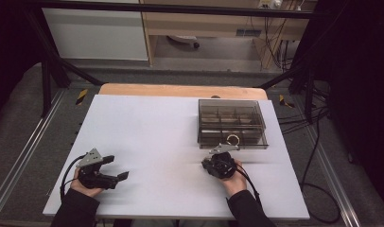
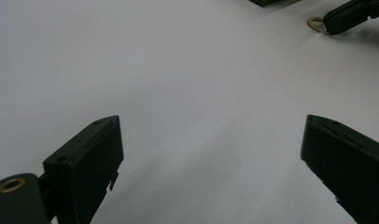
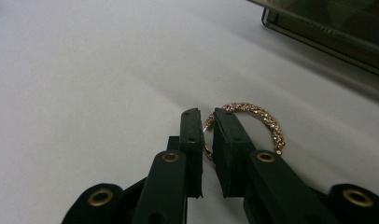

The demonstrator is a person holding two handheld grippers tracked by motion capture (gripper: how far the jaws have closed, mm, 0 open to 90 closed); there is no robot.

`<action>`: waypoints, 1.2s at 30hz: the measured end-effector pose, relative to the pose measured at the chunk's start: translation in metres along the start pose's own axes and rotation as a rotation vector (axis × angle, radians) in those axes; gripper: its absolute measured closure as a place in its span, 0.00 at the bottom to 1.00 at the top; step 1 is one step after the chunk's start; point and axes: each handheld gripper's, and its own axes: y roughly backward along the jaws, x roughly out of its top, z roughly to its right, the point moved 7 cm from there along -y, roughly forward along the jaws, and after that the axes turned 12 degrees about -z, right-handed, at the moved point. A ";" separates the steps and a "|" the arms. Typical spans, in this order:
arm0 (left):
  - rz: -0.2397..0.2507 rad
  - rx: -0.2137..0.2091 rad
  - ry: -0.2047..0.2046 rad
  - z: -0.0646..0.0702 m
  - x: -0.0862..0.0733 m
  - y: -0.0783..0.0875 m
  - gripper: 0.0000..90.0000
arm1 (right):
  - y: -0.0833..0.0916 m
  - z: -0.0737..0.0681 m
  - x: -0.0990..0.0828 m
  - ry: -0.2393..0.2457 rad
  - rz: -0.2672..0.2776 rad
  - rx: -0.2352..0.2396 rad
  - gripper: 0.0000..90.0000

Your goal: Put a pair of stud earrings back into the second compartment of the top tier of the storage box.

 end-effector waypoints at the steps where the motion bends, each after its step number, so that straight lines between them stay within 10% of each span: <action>1: -0.001 0.000 0.000 0.000 0.000 0.000 0.06 | 0.001 0.000 0.000 0.004 -0.002 0.004 0.91; 36: -0.001 0.000 -0.003 0.000 0.000 0.000 0.06 | 0.008 0.002 0.000 0.057 0.005 -0.020 1.00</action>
